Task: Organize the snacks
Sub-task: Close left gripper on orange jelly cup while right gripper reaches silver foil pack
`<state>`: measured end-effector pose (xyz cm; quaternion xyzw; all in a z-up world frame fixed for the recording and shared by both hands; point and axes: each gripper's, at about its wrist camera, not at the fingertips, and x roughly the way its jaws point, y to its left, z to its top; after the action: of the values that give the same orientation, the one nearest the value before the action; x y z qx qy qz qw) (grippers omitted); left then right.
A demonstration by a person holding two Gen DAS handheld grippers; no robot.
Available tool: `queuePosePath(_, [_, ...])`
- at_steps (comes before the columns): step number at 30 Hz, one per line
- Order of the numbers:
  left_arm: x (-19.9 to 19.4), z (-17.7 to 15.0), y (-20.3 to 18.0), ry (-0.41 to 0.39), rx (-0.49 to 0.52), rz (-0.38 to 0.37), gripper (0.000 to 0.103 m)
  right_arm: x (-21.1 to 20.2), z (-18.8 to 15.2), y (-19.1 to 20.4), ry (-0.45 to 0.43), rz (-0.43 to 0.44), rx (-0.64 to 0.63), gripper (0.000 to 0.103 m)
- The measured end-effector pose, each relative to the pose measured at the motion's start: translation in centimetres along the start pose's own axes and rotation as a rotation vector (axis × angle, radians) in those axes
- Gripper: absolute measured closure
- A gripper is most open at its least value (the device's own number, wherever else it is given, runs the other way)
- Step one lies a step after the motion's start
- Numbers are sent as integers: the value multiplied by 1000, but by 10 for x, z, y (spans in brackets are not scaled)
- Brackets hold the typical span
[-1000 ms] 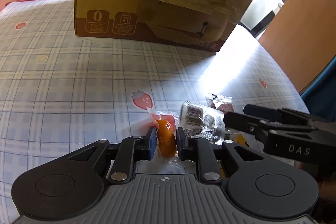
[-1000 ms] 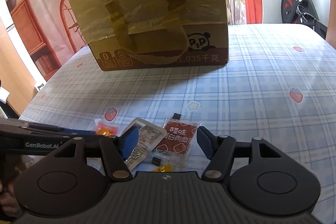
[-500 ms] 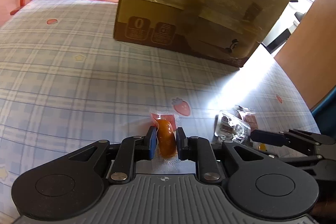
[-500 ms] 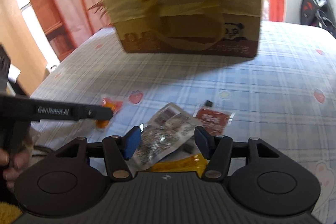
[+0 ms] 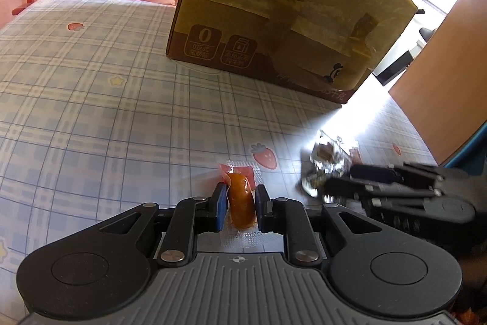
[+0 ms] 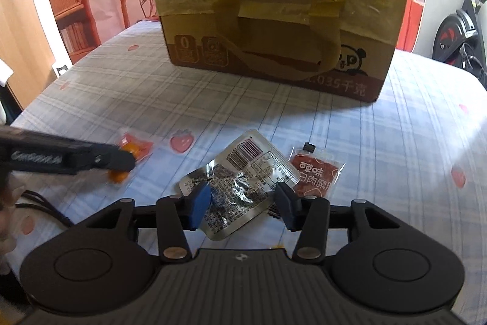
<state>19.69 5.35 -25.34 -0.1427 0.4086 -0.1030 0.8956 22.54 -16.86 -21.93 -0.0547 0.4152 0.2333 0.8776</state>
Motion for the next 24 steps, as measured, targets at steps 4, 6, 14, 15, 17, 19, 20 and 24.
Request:
queuePosePath(4, [0,-1,1,-6,-2,-10,82,5,10,-5,1,-60,11,53])
queuePosePath(6, [-1,-2,2,-9,-4,-16,82,2,13,-6,-9,-79,25,53])
queuePosePath(14, [-1,-2,4,-14,-5,-23,82,9,17,10,-33,-124,-35,52])
queuePosePath(15, [-1,-2,4,-14,-7,-25,82,12,19,10,-36,-142,-31,51])
queuePosePath(17, [-1,-3,4,-15,-8,-24,82,17,22,10,-39,-167,-31,51])
queuePosePath(19, [-2,-3,2,-15,-5,-20,82,19,23,13,-37,-177,-57,49])
queuePosePath(20, [-1,-3,2,-15,-6,-20,82,18,23,14,-33,-170,-62,49])
queuePosePath(24, [-1,-3,2,-16,-7,-19,82,13,16,17,-22,-145,-61,49])
